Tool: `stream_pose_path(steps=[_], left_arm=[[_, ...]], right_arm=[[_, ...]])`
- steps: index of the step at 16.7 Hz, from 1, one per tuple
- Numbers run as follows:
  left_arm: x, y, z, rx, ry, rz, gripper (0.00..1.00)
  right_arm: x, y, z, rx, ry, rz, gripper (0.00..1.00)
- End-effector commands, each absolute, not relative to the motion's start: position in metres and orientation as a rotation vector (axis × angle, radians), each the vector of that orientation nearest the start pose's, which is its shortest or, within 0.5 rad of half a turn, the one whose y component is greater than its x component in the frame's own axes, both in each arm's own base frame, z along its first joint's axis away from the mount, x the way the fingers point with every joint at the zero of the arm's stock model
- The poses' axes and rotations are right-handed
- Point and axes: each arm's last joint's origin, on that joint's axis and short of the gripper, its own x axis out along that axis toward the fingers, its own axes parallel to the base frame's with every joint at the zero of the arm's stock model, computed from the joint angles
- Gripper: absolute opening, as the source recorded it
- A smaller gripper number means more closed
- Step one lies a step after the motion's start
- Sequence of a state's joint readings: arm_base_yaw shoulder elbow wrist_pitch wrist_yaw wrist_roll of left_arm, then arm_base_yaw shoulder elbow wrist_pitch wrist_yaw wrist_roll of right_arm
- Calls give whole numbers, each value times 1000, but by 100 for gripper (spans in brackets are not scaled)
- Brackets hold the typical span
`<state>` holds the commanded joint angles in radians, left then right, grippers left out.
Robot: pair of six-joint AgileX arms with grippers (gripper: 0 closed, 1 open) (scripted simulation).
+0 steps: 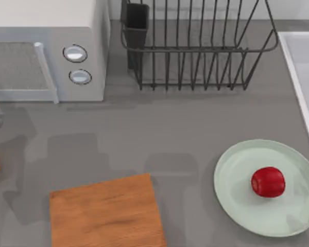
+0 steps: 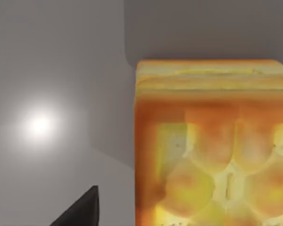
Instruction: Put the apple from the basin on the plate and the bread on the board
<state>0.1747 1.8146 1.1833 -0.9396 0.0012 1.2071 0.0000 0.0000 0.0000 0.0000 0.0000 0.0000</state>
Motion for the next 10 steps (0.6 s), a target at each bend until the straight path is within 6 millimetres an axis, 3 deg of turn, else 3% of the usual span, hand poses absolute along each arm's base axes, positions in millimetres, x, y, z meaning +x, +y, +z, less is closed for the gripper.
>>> stream_pose_path(steps=[5, 10], left_arm=[[322, 57, 115, 800, 1420, -804, 100], [326, 55, 109, 802, 1417, -802, 100]], right_arm=[[106, -1, 160, 0, 0, 0, 100], [106, -1, 160, 0, 0, 0, 100]])
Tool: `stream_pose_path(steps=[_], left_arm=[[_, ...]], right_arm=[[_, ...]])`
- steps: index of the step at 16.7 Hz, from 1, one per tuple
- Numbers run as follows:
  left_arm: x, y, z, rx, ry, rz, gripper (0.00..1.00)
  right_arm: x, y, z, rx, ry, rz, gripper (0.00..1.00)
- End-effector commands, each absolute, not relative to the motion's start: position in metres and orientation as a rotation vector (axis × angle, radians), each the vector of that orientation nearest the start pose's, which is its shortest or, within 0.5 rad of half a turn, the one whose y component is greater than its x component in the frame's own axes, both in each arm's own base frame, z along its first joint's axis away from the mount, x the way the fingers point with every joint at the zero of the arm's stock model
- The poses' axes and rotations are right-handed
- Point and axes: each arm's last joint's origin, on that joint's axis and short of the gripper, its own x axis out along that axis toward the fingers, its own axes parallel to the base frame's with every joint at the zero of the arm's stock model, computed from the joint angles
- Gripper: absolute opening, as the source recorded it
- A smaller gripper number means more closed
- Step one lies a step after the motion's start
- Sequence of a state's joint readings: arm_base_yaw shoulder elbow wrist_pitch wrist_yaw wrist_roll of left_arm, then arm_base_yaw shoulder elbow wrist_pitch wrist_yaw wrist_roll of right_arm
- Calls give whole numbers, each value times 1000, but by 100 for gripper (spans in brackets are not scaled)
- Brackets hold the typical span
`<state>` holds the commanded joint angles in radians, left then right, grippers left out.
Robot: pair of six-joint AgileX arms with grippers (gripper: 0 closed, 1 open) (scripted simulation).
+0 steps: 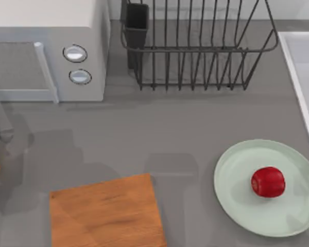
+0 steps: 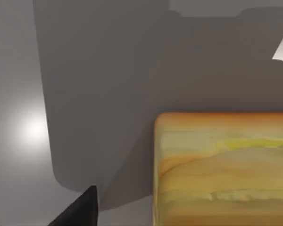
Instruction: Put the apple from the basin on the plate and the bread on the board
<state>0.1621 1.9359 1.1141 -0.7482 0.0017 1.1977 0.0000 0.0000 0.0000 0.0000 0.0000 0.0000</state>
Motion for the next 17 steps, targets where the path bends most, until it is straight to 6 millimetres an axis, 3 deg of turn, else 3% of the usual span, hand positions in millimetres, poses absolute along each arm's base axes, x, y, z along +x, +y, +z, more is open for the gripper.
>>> stream_pose_path(steps=[13, 17], left_arm=[[326, 55, 109, 802, 1417, -802, 2], [326, 55, 109, 802, 1417, -802, 0]], right_arm=[[106, -1, 160, 0, 0, 0, 100], [106, -1, 160, 0, 0, 0, 100]])
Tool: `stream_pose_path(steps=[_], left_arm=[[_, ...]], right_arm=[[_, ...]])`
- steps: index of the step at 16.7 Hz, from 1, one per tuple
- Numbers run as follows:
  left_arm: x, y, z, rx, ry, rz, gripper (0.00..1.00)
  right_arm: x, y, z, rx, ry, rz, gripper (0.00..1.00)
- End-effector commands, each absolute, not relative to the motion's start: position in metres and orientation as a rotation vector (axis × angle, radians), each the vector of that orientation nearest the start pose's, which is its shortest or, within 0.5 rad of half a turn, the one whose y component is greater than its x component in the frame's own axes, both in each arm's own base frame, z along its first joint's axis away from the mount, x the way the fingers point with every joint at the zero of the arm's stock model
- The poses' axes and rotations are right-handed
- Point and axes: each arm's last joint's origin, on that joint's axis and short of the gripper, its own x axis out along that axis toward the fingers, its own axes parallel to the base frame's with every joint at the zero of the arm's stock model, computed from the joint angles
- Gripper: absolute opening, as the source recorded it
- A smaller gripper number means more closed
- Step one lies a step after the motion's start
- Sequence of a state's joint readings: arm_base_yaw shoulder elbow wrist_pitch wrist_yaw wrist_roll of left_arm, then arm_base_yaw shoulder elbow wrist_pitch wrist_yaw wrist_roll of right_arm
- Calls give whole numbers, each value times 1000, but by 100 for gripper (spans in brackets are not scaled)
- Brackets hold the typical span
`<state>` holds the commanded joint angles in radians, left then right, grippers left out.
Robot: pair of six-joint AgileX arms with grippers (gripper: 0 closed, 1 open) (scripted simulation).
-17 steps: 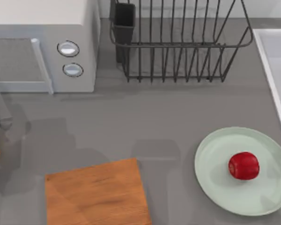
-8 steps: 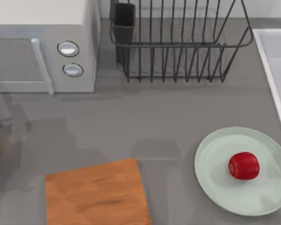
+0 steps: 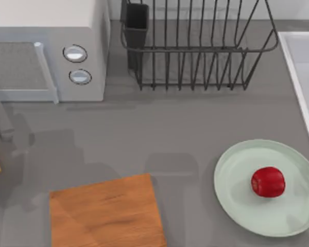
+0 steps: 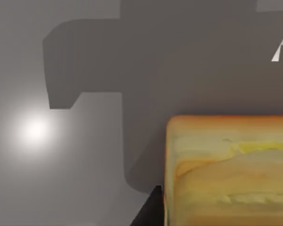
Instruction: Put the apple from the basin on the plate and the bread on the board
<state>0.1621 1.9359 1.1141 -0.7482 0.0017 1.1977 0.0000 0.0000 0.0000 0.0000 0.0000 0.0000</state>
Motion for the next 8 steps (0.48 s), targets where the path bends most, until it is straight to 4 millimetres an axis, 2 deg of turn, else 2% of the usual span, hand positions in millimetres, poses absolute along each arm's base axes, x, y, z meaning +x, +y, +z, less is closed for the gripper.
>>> stream_pose_path(steps=[6, 8], left_arm=[[324, 56, 113, 794, 1424, -799, 0], [315, 50, 100, 749, 1480, -838, 0]], right_arm=[[106, -1, 160, 0, 0, 0, 100], [106, -1, 160, 0, 0, 0, 100]])
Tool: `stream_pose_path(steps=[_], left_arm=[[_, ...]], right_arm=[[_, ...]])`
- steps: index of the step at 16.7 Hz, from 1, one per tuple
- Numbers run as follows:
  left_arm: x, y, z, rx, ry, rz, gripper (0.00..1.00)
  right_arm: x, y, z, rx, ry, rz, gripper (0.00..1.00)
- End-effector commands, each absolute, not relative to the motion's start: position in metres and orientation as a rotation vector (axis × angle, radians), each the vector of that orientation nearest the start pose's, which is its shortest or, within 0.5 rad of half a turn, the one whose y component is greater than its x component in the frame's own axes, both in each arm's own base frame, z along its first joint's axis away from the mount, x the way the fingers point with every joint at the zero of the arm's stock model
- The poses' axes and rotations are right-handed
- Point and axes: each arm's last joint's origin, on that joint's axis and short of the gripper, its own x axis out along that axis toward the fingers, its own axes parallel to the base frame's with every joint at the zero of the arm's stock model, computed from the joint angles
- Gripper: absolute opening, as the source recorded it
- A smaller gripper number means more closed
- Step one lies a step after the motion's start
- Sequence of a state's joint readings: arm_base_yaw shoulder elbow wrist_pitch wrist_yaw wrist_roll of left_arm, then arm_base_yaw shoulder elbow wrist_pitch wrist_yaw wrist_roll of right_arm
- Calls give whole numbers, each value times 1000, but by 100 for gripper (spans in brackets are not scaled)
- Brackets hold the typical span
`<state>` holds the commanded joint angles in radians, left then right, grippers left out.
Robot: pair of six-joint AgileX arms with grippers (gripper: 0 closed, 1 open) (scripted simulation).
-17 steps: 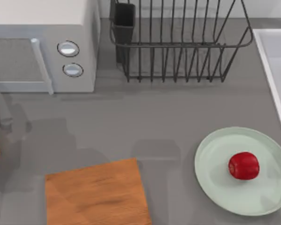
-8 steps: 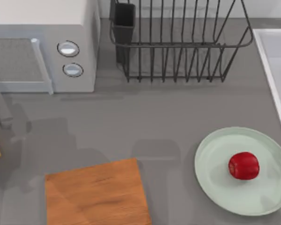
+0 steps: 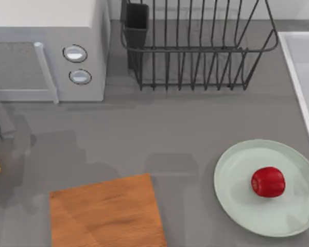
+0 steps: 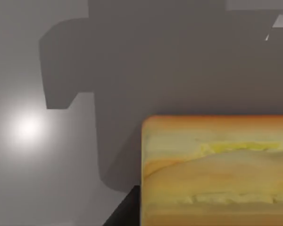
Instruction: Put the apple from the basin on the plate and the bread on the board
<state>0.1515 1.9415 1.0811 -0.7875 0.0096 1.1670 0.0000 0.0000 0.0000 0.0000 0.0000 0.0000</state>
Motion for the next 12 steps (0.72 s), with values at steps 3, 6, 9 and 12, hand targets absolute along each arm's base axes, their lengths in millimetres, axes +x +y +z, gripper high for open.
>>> stream_pose_path(steps=[3, 6, 9, 12], left_arm=[[302, 35, 90, 672, 1576, -907, 0], [307, 29, 116, 665, 1573, -913, 0], [319, 36, 167, 723, 1494, -875, 0], [324, 51, 207, 788, 1431, -814, 0]], right_arm=[[106, -1, 160, 0, 0, 0, 100], [106, -1, 160, 0, 0, 0, 100], [106, -1, 160, 0, 0, 0, 100], [106, -1, 160, 0, 0, 0, 100]])
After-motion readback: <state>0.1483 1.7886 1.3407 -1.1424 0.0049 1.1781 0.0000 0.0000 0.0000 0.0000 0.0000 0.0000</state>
